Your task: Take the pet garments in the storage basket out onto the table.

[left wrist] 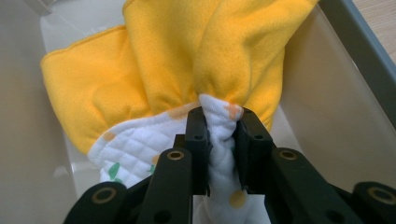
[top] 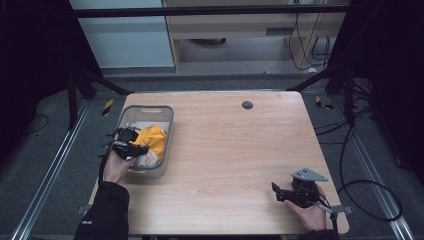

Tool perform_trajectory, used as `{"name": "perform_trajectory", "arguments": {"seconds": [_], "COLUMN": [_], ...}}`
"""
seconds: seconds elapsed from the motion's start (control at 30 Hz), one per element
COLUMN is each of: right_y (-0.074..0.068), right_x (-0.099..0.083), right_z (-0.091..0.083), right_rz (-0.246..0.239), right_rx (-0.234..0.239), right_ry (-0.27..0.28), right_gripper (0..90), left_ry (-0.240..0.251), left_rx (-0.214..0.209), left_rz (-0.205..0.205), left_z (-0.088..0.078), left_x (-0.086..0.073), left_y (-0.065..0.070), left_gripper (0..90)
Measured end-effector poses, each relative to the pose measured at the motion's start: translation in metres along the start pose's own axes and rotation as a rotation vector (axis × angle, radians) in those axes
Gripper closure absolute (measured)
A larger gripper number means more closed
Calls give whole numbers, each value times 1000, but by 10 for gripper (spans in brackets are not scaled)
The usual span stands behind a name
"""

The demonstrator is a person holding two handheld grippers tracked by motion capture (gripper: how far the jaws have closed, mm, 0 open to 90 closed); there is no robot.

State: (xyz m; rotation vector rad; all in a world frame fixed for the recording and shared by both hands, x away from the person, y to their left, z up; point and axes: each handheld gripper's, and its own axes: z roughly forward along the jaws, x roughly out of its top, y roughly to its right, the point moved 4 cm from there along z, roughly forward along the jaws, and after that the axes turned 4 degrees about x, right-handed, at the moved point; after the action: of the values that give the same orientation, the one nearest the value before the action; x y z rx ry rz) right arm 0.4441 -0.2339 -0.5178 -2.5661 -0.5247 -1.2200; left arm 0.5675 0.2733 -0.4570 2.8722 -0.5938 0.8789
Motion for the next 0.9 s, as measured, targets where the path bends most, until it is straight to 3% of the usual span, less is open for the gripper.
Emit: {"name": "perform_trajectory", "arguments": {"seconds": [0.37, 0.9], "right_y": [0, -1], "right_x": [0, 0], "right_z": [0, 0], "right_rz": [-1, -3], "right_rx": [1, 1], "right_ry": [-2, -1], "right_gripper": [141, 141], "left_ry": [19, 114], "left_rx": [13, 6], "left_rz": [0, -2], "left_z": [-12, -51], "left_x": [5, 14], "left_y": [-1, -7], "left_gripper": [795, 801]}}
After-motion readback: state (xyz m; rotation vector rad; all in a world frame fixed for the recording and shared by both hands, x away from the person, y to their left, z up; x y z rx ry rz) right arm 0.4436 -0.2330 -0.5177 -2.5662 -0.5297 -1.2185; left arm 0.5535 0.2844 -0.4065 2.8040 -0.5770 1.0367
